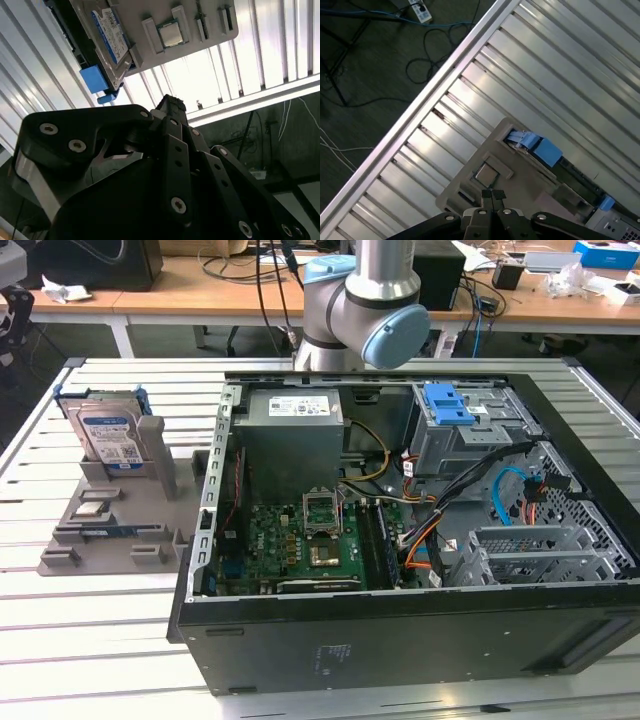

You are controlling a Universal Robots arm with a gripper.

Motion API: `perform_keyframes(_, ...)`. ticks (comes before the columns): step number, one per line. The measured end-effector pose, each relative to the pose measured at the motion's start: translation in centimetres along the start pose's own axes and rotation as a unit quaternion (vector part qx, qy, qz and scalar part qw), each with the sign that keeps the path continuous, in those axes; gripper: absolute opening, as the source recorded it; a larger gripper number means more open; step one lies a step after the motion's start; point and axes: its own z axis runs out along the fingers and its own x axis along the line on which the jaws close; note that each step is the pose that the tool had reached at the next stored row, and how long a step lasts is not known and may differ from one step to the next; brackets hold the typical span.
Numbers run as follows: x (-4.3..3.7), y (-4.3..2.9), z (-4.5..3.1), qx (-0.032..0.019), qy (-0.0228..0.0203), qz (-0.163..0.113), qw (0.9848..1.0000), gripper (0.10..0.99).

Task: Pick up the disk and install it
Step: 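Pick up the disk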

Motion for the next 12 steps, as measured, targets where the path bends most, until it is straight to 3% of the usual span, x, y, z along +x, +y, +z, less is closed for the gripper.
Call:
perform_keyframes(9, 0.00, 0.00, 0.00, -0.0010, 0.0016, -0.056, 0.9984, 0.106)
perform_keyframes(12, 0.00, 0.00, 0.00, -0.0015, 0.0024, -0.086, 0.9963, 0.106)
